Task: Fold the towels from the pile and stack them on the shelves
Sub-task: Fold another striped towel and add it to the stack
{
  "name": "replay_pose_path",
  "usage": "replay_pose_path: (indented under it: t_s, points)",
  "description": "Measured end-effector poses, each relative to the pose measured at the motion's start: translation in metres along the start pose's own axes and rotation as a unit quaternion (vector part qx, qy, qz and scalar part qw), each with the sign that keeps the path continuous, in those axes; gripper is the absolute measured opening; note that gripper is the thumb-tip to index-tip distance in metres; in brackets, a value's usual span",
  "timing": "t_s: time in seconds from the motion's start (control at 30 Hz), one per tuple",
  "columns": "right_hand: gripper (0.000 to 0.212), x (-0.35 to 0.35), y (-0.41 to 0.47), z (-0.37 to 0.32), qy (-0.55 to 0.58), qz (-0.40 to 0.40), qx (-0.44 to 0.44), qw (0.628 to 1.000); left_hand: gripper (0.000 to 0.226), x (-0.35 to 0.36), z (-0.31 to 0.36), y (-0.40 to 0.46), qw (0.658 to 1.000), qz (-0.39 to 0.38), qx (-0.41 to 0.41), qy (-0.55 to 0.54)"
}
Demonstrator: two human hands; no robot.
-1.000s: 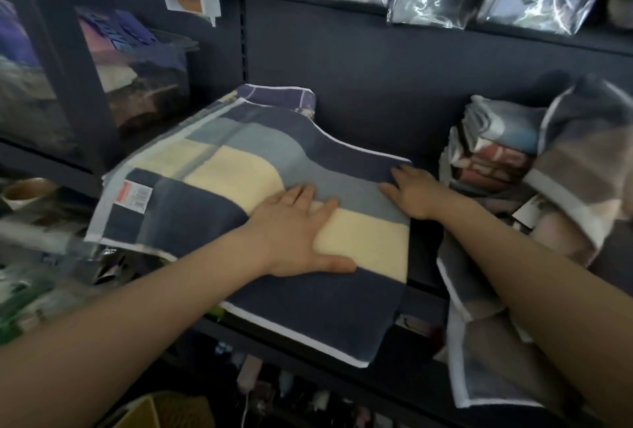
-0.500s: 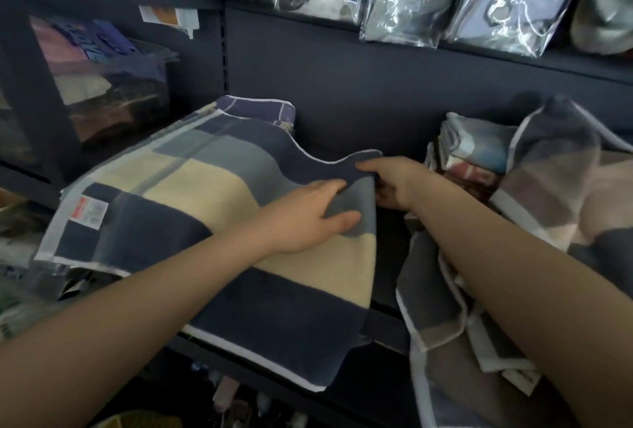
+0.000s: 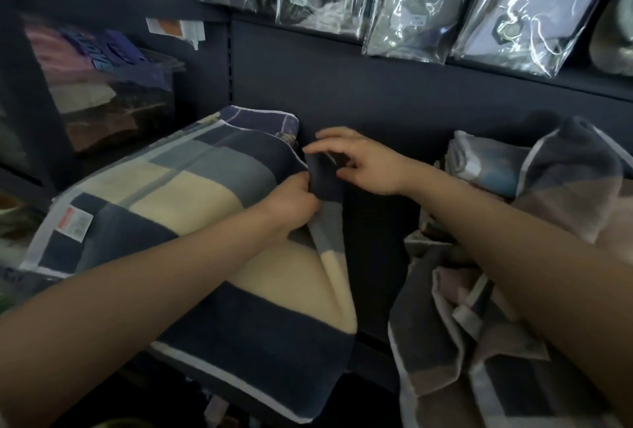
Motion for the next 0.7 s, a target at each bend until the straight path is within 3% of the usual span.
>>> replay_pose_path:
  t_s: [0.1, 0.23, 0.37, 0.53, 0.7]
  points:
    - [0.060, 0.005, 0.013, -0.004, -0.114, -0.041, -0.110, 0.987, 0.028, -0.009, 0.006, 0.002, 1.000, 0.012, 0.016, 0.005]
    - [0.025, -0.005, 0.042, -0.010, -0.094, 0.018, -0.162, 0.982, 0.013, -0.023, 0.010, -0.003, 0.998, 0.044, 0.012, -0.035]
    - [0.008, -0.015, 0.062, -0.006, 0.143, 0.080, -0.024, 0.986, 0.019, -0.031, 0.020, -0.021, 0.999, 0.035, 0.006, -0.020]
    - [0.018, -0.001, 0.081, -0.007, 0.286, 0.151, 0.070, 0.944, 0.020, -0.070, 0.011, -0.041, 0.998, 0.039, -0.055, -0.012]
    - [0.006, 0.012, 0.107, -0.018, 0.354, 0.205, 0.122, 0.904, 0.032, -0.151, -0.002, -0.058, 0.992, 0.070, -0.100, -0.017]
Point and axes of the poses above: each hand's wrist, its own y-axis towards the middle knuckle, its own x-axis out of the palm, z = x × y, the point moved 5 cm from there along y, towards the middle knuckle, and after that the axes turned 12 degrees about z, right-handed, at the moved point
